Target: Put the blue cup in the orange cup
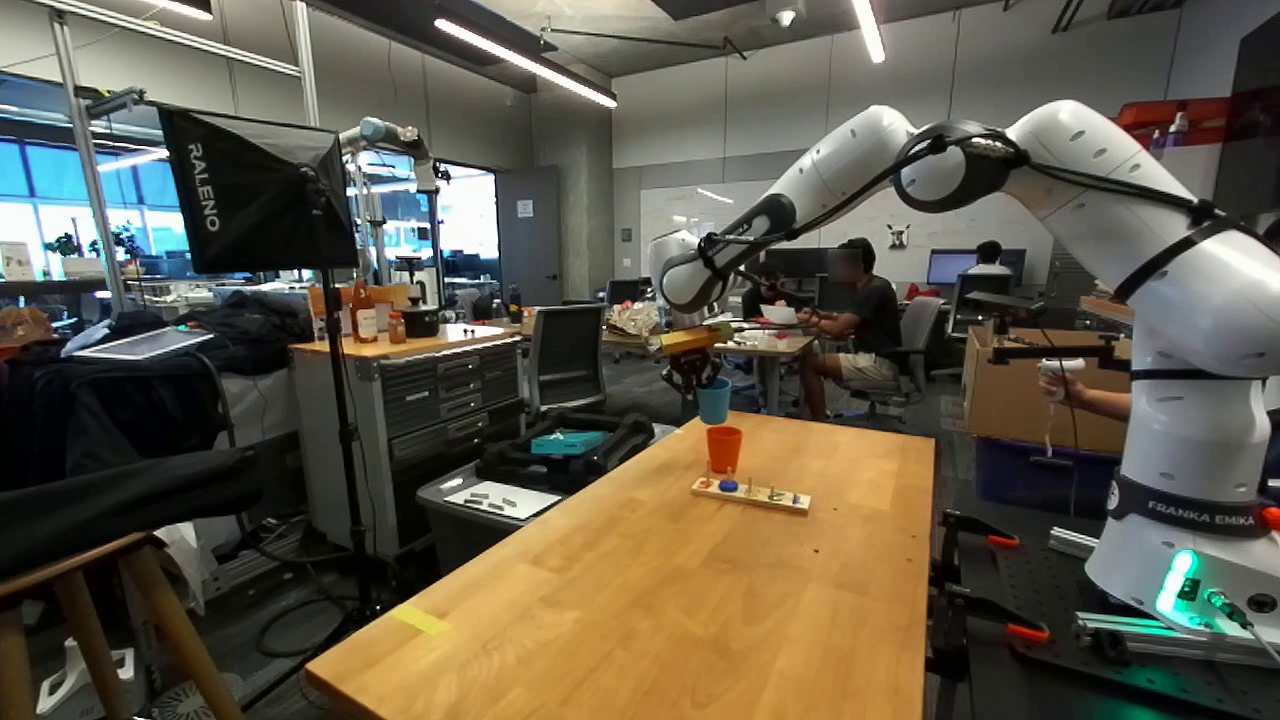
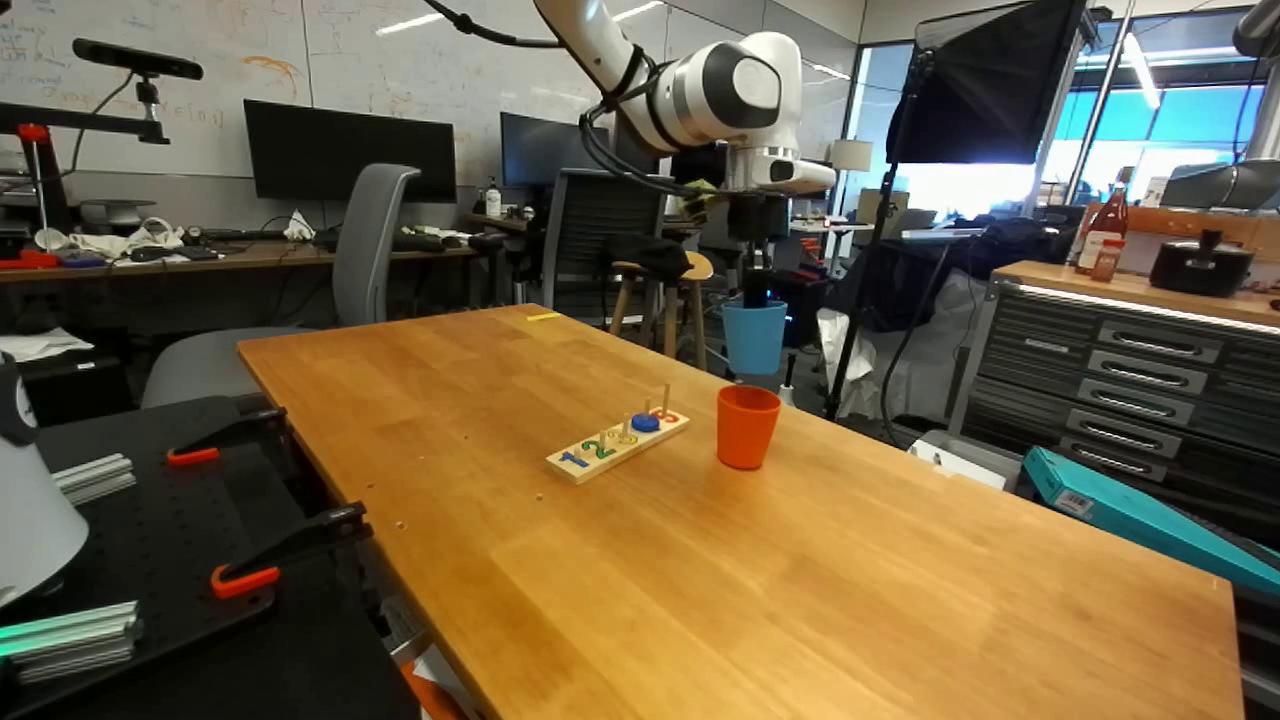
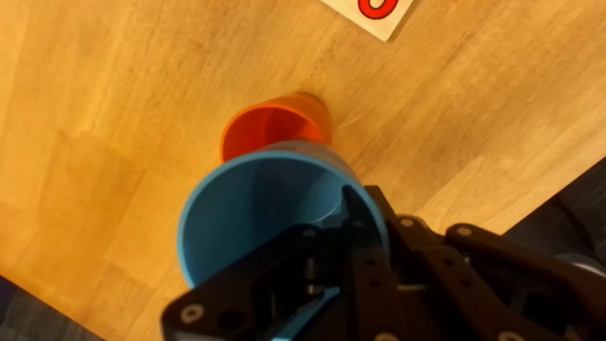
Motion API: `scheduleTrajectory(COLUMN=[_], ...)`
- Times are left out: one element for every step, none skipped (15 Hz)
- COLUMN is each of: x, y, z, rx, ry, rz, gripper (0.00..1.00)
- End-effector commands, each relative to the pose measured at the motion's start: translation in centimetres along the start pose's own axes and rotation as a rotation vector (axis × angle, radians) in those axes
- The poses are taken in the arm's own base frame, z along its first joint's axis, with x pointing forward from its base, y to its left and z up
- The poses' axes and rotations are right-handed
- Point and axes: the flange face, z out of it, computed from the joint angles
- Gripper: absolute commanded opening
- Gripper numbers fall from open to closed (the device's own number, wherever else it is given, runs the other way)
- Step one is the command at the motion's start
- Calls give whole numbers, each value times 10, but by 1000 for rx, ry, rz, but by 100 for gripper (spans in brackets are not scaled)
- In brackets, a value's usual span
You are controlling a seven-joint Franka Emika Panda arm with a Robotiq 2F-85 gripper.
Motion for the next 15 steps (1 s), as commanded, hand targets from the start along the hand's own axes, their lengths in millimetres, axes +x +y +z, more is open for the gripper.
scheduleTrajectory(x=[10, 9, 11, 12, 14, 15, 16, 17, 18, 19, 19, 19, 17, 14, 8], y=[0, 2, 1, 0, 0, -1, -1, -3, -4, -6, -7, -10, -11, -13, -13], z=[3, 9, 15, 22, 31, 38, 46, 53, 57, 61, 64, 60, 57, 52, 42], rx=[-54, -56, -55, -59, -70, -74, -80, -84, -86, -89, -91, -86, -87, -84, -85], ry=[-6, -8, -6, -10, -20, -22, -28, -35, -37, -40, -42, -41, -53, -61, -81], rz=[30, 29, 31, 35, 43, 47, 52, 56, 60, 62, 67, 67, 64, 52, 29], gripper=[5, 5, 5, 5, 5, 5, 5, 5, 5, 5, 27, 30, 35, 44, 51])
